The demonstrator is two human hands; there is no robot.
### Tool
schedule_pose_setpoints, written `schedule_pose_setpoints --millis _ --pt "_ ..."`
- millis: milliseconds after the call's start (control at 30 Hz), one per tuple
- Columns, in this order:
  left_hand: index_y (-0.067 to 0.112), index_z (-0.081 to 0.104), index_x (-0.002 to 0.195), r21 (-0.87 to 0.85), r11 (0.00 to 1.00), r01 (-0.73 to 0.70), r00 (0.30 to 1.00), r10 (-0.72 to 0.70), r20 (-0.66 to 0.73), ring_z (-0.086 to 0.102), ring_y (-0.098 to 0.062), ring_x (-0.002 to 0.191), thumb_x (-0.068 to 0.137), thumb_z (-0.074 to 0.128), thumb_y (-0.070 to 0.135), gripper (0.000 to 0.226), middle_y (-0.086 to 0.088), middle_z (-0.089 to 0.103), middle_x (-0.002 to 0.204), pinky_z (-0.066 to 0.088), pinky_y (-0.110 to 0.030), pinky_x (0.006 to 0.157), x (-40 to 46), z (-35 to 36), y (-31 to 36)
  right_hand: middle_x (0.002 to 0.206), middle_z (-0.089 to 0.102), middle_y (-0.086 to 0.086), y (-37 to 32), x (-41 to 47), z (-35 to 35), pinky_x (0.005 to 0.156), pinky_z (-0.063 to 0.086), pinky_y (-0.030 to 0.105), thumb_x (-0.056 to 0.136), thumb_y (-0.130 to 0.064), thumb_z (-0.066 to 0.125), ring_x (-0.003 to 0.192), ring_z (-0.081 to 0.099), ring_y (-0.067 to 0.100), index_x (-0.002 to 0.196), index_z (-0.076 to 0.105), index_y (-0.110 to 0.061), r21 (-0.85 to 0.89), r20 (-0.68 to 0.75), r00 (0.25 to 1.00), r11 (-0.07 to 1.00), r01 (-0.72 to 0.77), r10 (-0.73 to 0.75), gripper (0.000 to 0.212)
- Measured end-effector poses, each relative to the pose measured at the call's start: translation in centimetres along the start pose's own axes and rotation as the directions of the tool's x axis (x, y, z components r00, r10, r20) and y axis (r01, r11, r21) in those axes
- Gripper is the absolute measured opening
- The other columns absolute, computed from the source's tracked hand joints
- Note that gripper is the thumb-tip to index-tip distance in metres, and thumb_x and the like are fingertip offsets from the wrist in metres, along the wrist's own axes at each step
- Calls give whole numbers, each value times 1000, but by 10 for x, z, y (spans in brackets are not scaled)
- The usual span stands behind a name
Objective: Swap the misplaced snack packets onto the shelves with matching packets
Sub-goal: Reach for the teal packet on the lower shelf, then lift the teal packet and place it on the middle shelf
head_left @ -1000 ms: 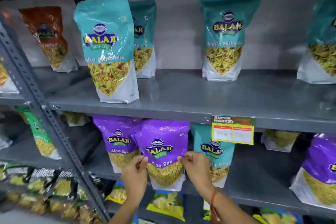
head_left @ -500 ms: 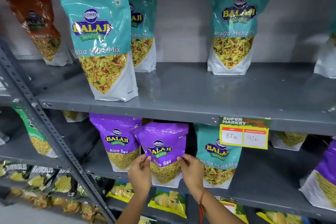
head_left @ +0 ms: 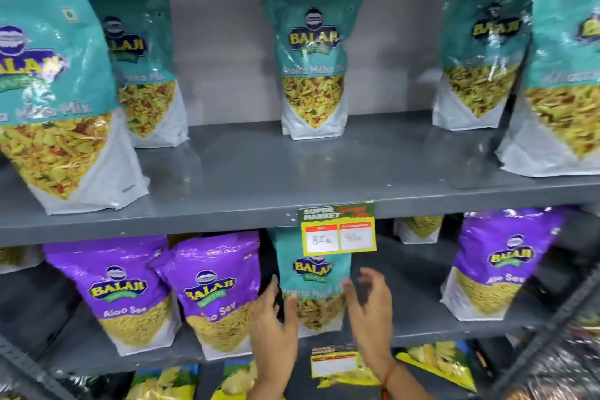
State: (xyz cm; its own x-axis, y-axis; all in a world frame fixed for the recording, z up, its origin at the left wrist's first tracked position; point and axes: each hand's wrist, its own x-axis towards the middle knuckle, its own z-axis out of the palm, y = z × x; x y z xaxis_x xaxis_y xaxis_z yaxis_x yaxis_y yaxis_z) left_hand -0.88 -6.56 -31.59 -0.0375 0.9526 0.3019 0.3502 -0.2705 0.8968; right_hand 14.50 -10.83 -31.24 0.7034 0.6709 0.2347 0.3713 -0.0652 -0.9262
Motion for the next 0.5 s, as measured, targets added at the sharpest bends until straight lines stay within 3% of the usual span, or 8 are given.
schedule_pose_setpoints --millis 100,167,233,267,333,400,433,500 --pt "21 58 128 50 998 25 1000 -26 16 67 -13 102 85 47 63 61 2 70 119 57 -39 83 15 8 -1 117 68 -7 10 29 -7 94 53 37 73 -74 58 110 63 14 125 64 -23 1 163 983 997 -81 80 73" --pt "20 67 107 30 999 34 999 -33 -14 68 -5 74 84 44 65 55 6 74 85 53 -29 61 22 8 2 99 76 -19 11 37 -8 79 59 35 72 -74 60 93 73 11 103 70 -42 -17 289 954 997 -81 82 45" --pt "18 71 91 65 998 11 998 -7 -57 61 -1 53 89 54 50 36 12 64 60 39 -15 45 24 6 7 86 79 -24 12 37 -6 68 61 37 87 -45 69 80 76 7 85 74 -42 7 329 944 1000 -12 9 7" --pt "16 72 85 96 995 6 997 1 -76 60 -3 50 91 60 39 27 14 60 54 38 -15 42 24 6 8 85 80 -20 14 37 -5 65 61 39 91 -30 69 77 76 5 82 78 -33 5 305 952 1000 22 -23 13" --pt "14 71 76 147 989 10 996 3 -92 52 -7 41 89 65 25 18 11 55 47 39 -13 46 20 6 10 80 81 -5 15 34 -5 58 58 35 93 -18 67 72 75 6 78 79 -18 1 255 964 997 74 -72 18" --pt "18 70 72 145 989 0 996 13 -87 48 -15 38 87 68 23 17 5 56 45 37 -16 46 10 3 11 74 80 -5 16 29 -10 53 53 24 93 -18 67 70 73 2 76 78 -15 -13 238 966 994 104 -98 21" --pt "20 71 72 129 992 -2 997 11 -73 53 -22 46 86 68 25 16 2 59 46 36 -18 46 3 0 10 72 79 -5 18 25 -13 52 53 24 93 -20 67 68 72 3 74 77 -14 -17 230 967 993 114 -107 22" --pt "23 73 74 100 995 1 999 4 -46 58 -18 65 86 69 33 16 3 61 48 36 -19 48 -12 -6 7 67 77 1 24 16 -23 56 54 35 91 -29 67 61 69 11 74 75 -12 -41 202 971 990 135 -124 25"
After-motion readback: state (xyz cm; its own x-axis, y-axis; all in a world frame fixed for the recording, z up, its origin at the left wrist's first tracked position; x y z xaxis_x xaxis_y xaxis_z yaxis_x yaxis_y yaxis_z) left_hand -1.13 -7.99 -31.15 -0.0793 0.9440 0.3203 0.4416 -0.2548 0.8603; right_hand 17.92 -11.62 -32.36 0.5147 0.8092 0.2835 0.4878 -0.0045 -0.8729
